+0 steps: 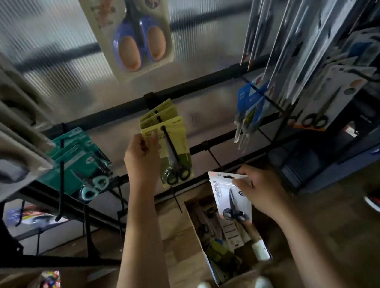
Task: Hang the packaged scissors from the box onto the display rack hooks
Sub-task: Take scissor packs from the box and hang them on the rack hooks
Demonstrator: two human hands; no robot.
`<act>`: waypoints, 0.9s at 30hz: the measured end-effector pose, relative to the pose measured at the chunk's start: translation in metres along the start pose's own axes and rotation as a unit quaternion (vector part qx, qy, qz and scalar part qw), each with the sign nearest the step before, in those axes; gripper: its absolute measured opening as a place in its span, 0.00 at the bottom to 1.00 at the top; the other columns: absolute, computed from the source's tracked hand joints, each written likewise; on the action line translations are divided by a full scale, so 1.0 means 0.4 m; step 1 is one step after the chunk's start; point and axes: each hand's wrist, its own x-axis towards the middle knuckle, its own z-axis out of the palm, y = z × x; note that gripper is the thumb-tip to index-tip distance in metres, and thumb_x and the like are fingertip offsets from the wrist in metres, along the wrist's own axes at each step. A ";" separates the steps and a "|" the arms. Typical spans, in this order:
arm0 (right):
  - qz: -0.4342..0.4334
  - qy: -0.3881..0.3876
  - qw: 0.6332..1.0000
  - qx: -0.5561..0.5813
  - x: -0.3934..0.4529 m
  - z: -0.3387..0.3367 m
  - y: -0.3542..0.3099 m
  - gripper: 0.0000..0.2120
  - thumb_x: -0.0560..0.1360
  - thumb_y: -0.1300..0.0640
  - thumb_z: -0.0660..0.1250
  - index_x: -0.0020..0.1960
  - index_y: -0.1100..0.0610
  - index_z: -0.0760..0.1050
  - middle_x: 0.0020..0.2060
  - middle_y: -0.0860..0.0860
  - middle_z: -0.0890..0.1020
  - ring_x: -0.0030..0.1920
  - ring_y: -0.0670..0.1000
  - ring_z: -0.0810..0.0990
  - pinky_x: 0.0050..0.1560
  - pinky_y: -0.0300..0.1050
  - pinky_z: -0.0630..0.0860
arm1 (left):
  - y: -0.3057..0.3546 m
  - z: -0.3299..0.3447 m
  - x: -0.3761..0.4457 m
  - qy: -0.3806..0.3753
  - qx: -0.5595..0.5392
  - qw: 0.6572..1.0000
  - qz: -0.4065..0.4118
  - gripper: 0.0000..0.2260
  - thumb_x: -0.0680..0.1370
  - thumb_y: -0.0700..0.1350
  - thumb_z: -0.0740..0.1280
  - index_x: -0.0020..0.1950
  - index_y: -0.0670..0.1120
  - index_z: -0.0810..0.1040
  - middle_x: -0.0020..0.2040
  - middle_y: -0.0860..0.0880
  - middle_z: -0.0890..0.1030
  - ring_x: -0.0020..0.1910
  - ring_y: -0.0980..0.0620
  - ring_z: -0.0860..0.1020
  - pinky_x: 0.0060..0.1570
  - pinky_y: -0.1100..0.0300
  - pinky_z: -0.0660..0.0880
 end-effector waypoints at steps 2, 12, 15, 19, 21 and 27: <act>0.007 -0.010 1.000 0.008 -0.008 0.026 -0.004 0.08 0.77 0.55 0.64 0.53 0.58 0.77 0.45 0.52 0.82 0.43 0.50 0.79 0.42 0.44 0.73 | -0.019 -0.011 -0.013 -0.001 0.015 1.000 -0.002 0.07 0.80 0.48 0.63 0.44 0.47 0.72 0.34 0.56 0.73 0.31 0.61 0.70 0.28 0.74 0.66; -0.027 -0.118 0.993 -0.012 -0.041 0.226 -0.010 0.11 0.76 0.54 0.66 0.57 0.55 0.78 0.51 0.52 0.82 0.53 0.52 0.79 0.50 0.44 0.72 | -0.228 -0.117 -0.140 0.015 0.069 0.987 -0.148 0.07 0.79 0.46 0.63 0.55 0.46 0.78 0.46 0.51 0.79 0.46 0.54 0.76 0.46 0.62 0.69; -0.037 -0.143 0.989 -0.010 -0.029 0.293 -0.010 0.13 0.78 0.54 0.64 0.60 0.58 0.77 0.54 0.55 0.81 0.55 0.54 0.79 0.53 0.48 0.74 | -0.285 -0.148 -0.183 0.015 0.075 0.980 -0.181 0.05 0.79 0.47 0.64 0.52 0.49 0.77 0.44 0.51 0.80 0.45 0.51 0.78 0.44 0.59 0.72; -0.051 -0.161 0.986 -0.010 0.036 0.372 0.008 0.12 0.80 0.56 0.59 0.59 0.61 0.75 0.52 0.59 0.81 0.55 0.58 0.79 0.48 0.47 0.72 | -0.347 -0.173 -0.248 0.016 0.069 0.980 -0.187 0.05 0.78 0.44 0.65 0.51 0.46 0.79 0.43 0.49 0.82 0.44 0.51 0.79 0.46 0.56 0.75; -0.052 -0.161 0.985 -0.018 0.076 0.397 0.013 0.14 0.81 0.57 0.57 0.62 0.61 0.73 0.55 0.59 0.80 0.56 0.58 0.78 0.47 0.44 0.70 | -0.370 -0.166 -0.274 0.011 0.069 0.978 -0.195 0.04 0.78 0.43 0.65 0.49 0.46 0.79 0.40 0.51 0.81 0.42 0.52 0.79 0.44 0.57 0.75; -0.096 -0.166 0.980 -0.060 0.169 0.455 0.005 0.13 0.81 0.58 0.55 0.60 0.62 0.73 0.49 0.59 0.81 0.45 0.56 0.78 0.37 0.44 0.67 | -0.401 -0.127 -0.313 -0.014 0.079 0.974 -0.211 0.04 0.78 0.42 0.65 0.49 0.45 0.79 0.41 0.50 0.82 0.42 0.53 0.79 0.46 0.59 0.74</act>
